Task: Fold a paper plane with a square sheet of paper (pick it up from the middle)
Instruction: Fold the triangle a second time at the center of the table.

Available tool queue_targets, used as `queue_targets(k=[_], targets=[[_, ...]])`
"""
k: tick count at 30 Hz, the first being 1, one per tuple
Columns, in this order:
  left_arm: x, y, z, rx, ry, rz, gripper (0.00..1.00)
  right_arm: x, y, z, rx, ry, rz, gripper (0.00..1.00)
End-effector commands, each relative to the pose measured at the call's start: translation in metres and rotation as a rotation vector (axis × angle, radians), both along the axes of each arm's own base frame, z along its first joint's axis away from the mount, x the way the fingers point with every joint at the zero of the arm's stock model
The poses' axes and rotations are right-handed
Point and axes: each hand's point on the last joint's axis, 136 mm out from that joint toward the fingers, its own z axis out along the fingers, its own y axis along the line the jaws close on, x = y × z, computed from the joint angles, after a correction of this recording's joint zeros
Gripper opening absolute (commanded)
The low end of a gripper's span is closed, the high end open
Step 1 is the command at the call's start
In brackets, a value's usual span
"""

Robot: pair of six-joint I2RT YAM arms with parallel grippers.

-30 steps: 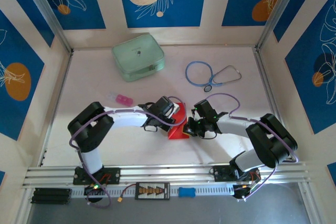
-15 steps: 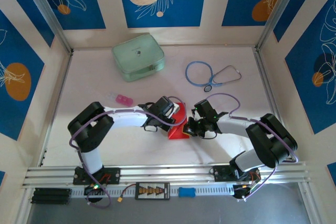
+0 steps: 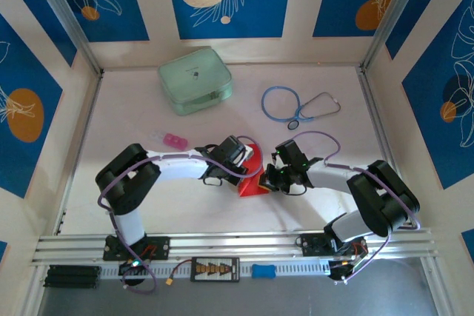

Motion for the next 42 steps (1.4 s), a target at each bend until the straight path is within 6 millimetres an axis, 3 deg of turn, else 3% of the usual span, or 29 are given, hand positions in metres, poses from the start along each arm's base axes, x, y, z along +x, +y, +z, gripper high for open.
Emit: queue_targets(k=[1,11,19,30,37,42], targets=[[-0.002,0.009,-0.013,0.028,0.041,0.022,0.0,-0.008,-0.003,-0.003,0.013,0.024,-0.003,0.03],[-0.002,0.008,-0.011,0.022,0.036,0.022,0.0,0.014,0.017,0.032,0.172,-0.063,-0.003,0.0],[-0.002,0.008,-0.012,0.014,0.038,0.028,0.0,0.032,0.037,0.044,0.26,-0.089,0.003,0.0],[-0.002,0.009,-0.013,0.024,0.036,0.026,0.0,0.036,0.048,0.025,0.263,-0.032,0.011,0.0],[-0.002,0.011,-0.013,0.033,0.033,0.022,0.0,0.019,0.032,-0.006,0.193,0.024,-0.022,0.0],[-0.004,0.012,-0.015,0.035,0.041,0.019,0.0,0.012,0.026,-0.016,0.175,0.049,-0.036,0.0]])
